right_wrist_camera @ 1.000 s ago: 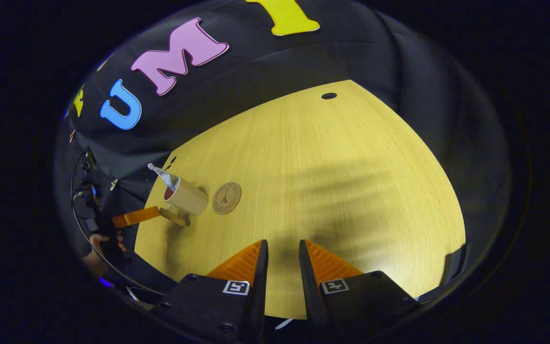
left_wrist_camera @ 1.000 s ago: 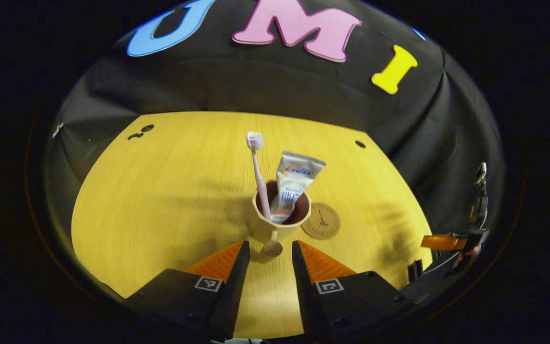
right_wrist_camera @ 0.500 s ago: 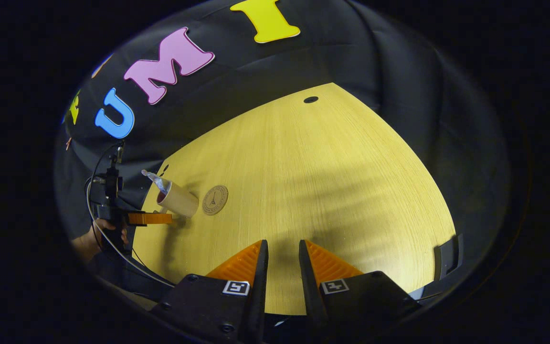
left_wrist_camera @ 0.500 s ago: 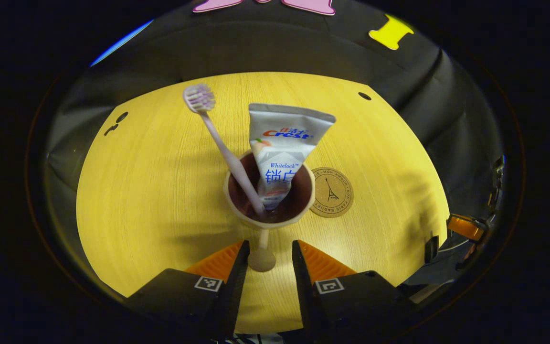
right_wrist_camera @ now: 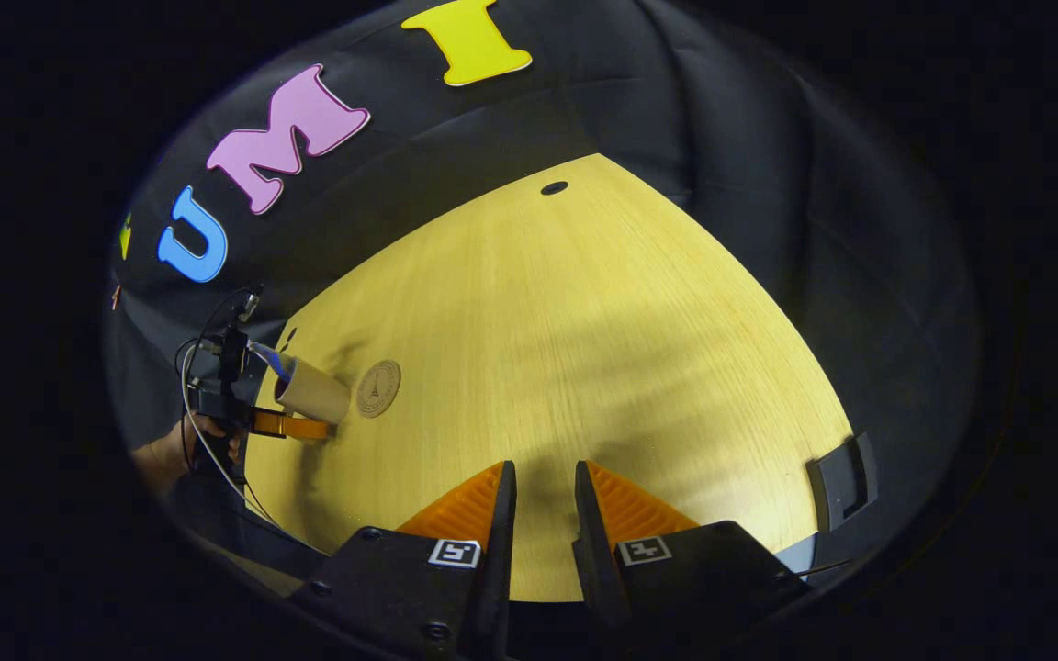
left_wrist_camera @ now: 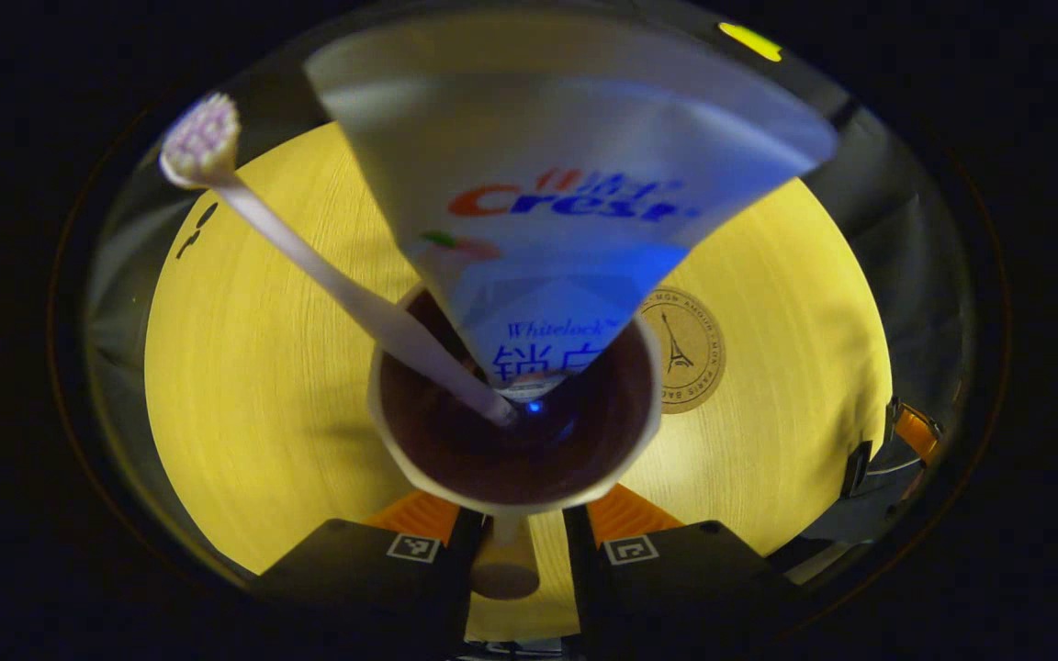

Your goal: Put the toothbrush and toothpaste on the desktop into the cup, then pick up the cup and place it on the coaster on the desktop.

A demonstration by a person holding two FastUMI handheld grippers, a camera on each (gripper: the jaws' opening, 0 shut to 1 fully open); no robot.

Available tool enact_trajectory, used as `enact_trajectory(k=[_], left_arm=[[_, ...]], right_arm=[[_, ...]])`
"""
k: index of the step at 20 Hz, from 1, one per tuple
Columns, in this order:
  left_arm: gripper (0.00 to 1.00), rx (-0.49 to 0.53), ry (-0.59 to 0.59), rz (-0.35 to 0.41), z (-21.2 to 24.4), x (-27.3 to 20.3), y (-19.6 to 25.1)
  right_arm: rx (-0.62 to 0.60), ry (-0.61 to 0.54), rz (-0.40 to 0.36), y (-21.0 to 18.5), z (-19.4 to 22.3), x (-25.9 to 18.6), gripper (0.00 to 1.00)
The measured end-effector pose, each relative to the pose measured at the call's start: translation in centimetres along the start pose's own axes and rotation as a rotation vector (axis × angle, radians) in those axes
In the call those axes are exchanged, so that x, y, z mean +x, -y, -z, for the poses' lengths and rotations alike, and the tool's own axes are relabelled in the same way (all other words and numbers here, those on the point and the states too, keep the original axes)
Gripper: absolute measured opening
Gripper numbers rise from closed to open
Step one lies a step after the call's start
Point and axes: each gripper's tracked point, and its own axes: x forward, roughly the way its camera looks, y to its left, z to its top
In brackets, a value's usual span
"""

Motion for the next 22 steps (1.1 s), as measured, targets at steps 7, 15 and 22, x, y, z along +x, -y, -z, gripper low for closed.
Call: enact_trajectory(k=[7, 15, 22], left_arm=[[0.39, -0.001, 0.009, -0.008, -0.4, 0.5, -0.3], [0.29, 0.013, 0.069, -0.002, -0.7, -1.3, 0.7], [0.34, 0.103, 0.091, 0.032, -2.4, -1.9, 4.9]], right_arm=[[0.004, -0.013, 0.003, -0.1, 0.2, 0.6, 0.40], [-0.012, -0.012, -0.006, -0.7, 0.2, 0.7, 0.39], [-0.005, 0.009, 0.008, -0.1, 0.1, -0.2, 0.40]])
